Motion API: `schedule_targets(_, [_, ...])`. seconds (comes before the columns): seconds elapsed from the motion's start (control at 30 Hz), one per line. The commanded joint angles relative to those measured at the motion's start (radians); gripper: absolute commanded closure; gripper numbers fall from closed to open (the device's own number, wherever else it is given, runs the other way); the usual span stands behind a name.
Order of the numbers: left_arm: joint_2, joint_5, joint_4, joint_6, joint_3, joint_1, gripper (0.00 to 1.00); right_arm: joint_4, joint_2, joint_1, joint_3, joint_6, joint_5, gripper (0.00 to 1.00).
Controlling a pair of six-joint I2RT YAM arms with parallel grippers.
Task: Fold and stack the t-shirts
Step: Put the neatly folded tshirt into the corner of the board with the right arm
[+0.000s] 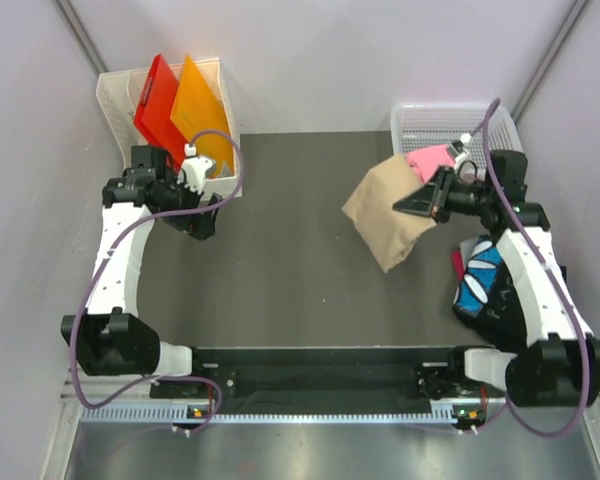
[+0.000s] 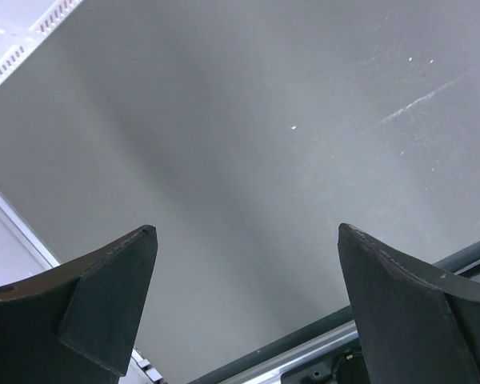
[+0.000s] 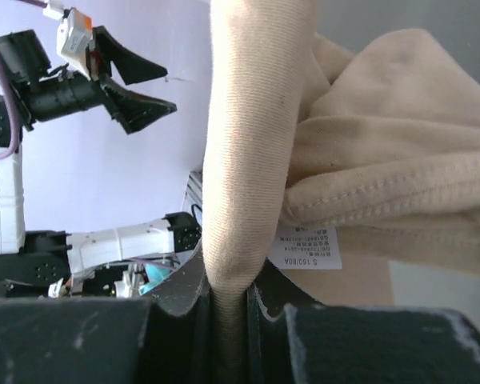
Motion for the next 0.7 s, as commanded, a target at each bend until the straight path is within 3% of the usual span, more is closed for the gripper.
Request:
schedule_targets(0.0, [0.037,0.020,-0.014,0.040,0.016,0.008,0.01,-0.168,-0.144,-0.055,-0.001,-0.043,0.074,1.00])
schedule_targets(0.2, [0.122,0.027,-0.014,0.081,0.058,0.011,0.01,-0.299,-0.316,-0.152,-0.010,-0.025,0.236,1.00])
schedule_targets(0.67, [0.229,0.080,-0.012,0.185,0.087,0.046,0.01,-0.581,-0.383,-0.367,0.060,-0.072,0.661,1.00])
